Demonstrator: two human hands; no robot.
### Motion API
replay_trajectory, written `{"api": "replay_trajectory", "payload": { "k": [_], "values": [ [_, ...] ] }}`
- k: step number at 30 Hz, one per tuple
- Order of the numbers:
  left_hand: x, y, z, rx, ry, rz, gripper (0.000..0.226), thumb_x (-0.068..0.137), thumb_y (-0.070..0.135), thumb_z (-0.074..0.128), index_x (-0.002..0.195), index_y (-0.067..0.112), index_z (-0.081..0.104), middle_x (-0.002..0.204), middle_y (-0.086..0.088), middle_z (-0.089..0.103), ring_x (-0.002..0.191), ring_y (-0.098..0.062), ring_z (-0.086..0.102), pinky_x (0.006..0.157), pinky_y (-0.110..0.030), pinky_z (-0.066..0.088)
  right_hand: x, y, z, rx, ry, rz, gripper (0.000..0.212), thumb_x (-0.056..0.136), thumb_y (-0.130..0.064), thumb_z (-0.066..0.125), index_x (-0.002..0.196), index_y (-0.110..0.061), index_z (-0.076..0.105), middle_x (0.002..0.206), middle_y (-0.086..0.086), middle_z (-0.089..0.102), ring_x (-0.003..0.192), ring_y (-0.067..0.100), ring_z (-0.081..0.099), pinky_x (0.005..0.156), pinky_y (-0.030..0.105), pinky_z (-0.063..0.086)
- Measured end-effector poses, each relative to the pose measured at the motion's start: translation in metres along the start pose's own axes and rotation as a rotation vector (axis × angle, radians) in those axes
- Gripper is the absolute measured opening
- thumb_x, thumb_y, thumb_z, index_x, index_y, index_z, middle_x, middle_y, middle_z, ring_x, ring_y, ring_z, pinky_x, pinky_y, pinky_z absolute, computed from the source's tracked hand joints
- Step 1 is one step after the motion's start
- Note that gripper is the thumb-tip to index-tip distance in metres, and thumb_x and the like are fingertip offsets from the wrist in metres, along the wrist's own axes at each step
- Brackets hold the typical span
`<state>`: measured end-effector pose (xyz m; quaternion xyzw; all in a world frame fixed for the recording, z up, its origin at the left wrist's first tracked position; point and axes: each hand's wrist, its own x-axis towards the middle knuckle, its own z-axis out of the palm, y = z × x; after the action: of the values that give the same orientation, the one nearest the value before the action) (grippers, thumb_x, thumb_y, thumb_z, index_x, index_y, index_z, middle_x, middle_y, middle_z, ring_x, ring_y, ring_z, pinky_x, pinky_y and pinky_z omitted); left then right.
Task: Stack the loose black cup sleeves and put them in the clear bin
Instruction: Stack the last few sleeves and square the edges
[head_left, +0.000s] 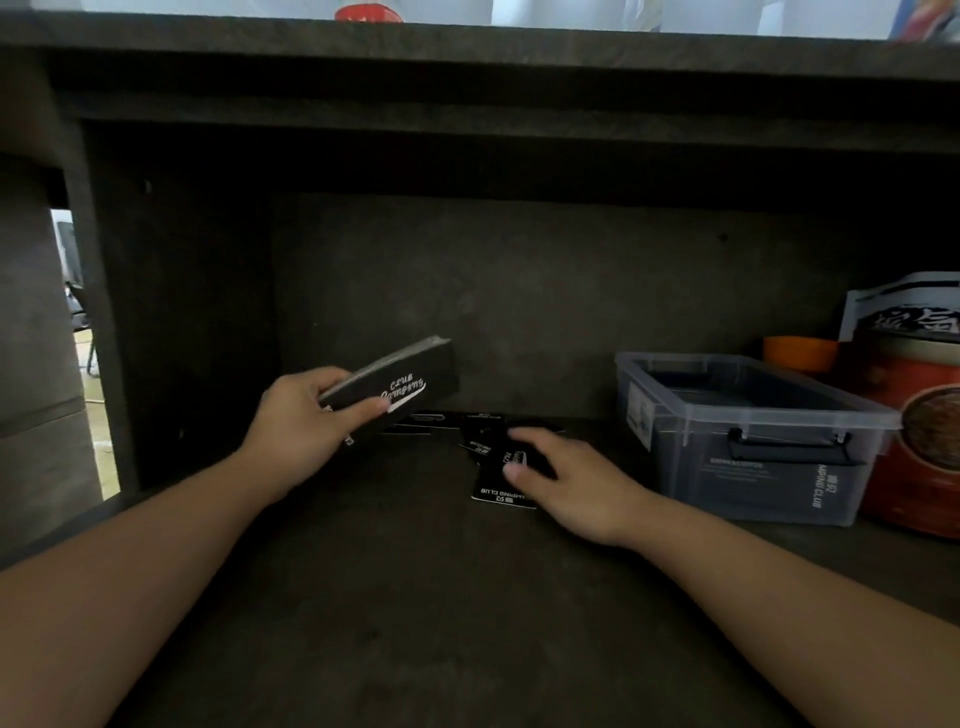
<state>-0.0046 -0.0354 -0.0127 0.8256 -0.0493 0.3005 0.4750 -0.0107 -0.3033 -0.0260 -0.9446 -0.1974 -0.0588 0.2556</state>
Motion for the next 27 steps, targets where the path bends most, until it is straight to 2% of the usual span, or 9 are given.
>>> {"api": "replay_trajectory", "payload": {
  "k": [3,8,11,13,16,19,22,25,27],
  "values": [
    [0.001,-0.005,-0.005,0.088,-0.045,-0.016,0.014,0.078,0.032,0.079,0.089,0.028,0.071,0.083,0.008,0.071,0.08,-0.008,0.066,0.066,-0.023,0.049,-0.001,-0.008,0.002,-0.104,-0.145,0.012,0.067,0.09,-0.058,0.051,0.148,-0.034,0.029,0.15,-0.001,0.038,0.136,0.017,0.036,0.109,0.031,0.033],
    [-0.002,0.002,0.001,0.164,-0.206,0.042,0.017,0.075,0.035,0.08,0.089,0.028,0.073,0.081,0.008,0.072,0.074,-0.001,0.067,0.07,-0.025,0.053,-0.004,-0.018,-0.002,-0.28,-0.093,-0.005,0.068,0.091,-0.055,0.052,0.148,-0.028,0.028,0.143,0.004,0.047,0.128,0.019,0.046,0.104,0.033,0.041],
    [-0.004,0.003,0.005,0.116,-0.275,0.066,0.018,0.074,0.034,0.081,0.088,0.025,0.074,0.081,0.008,0.074,0.075,-0.003,0.069,0.073,-0.025,0.055,-0.008,-0.03,-0.003,-0.491,-0.043,-0.138,0.045,0.1,-0.037,0.042,0.143,-0.027,0.035,0.115,0.006,0.061,0.099,0.019,0.06,0.079,0.031,0.049],
    [-0.005,0.004,0.005,0.032,-0.293,0.033,0.017,0.077,0.03,0.079,0.091,0.021,0.074,0.083,0.008,0.074,0.076,-0.004,0.069,0.068,-0.018,0.053,-0.006,-0.029,-0.003,-0.504,0.072,-0.159,0.033,0.101,-0.023,0.042,0.134,-0.022,0.044,0.085,-0.003,0.057,0.071,0.01,0.055,0.057,0.025,0.043],
    [-0.003,0.002,0.002,-0.112,-0.339,-0.034,0.019,0.079,0.025,0.077,0.097,0.019,0.072,0.091,0.005,0.074,0.086,-0.008,0.07,0.068,-0.013,0.051,-0.005,-0.018,-0.006,-0.122,0.417,-0.013,0.013,0.1,-0.018,0.044,0.105,-0.018,0.056,0.072,-0.005,0.053,0.06,0.004,0.053,0.05,0.018,0.037],
    [-0.001,-0.001,0.005,0.035,-0.451,-0.006,0.024,0.075,0.03,0.079,0.097,0.026,0.07,0.112,0.011,0.059,0.103,-0.003,0.059,0.084,-0.015,0.045,-0.007,-0.014,-0.011,0.355,0.685,0.034,0.021,0.102,-0.017,0.037,0.094,-0.014,0.056,0.08,-0.003,0.058,0.071,0.006,0.056,0.058,0.019,0.041],
    [0.0,-0.003,0.012,0.127,-0.454,0.075,0.04,0.068,0.032,0.085,0.101,0.032,0.062,0.123,0.01,0.046,0.112,-0.002,0.051,0.099,-0.024,0.043,-0.006,-0.021,-0.005,0.469,0.61,0.016,0.025,0.103,-0.017,0.035,0.103,-0.016,0.059,0.092,-0.005,0.062,0.086,0.005,0.059,0.069,0.019,0.045],
    [-0.001,-0.004,0.013,-0.038,-0.414,0.038,0.094,0.053,0.037,0.092,0.128,0.042,0.036,0.14,0.013,0.035,0.123,-0.007,0.047,0.1,-0.03,0.045,-0.004,-0.022,0.002,0.533,0.42,0.035,0.026,0.103,-0.015,0.035,0.105,-0.018,0.06,0.1,-0.004,0.063,0.096,0.007,0.059,0.078,0.02,0.047],
    [-0.004,-0.003,0.014,-0.057,-0.437,0.063,0.111,0.056,0.034,0.088,0.141,0.048,0.018,0.141,0.016,0.031,0.122,-0.006,0.047,0.099,-0.029,0.044,-0.004,-0.022,0.004,0.572,0.302,0.042,0.027,0.102,-0.013,0.035,0.102,-0.021,0.062,0.102,-0.003,0.064,0.1,0.01,0.06,0.088,0.027,0.05]
  ]
}}
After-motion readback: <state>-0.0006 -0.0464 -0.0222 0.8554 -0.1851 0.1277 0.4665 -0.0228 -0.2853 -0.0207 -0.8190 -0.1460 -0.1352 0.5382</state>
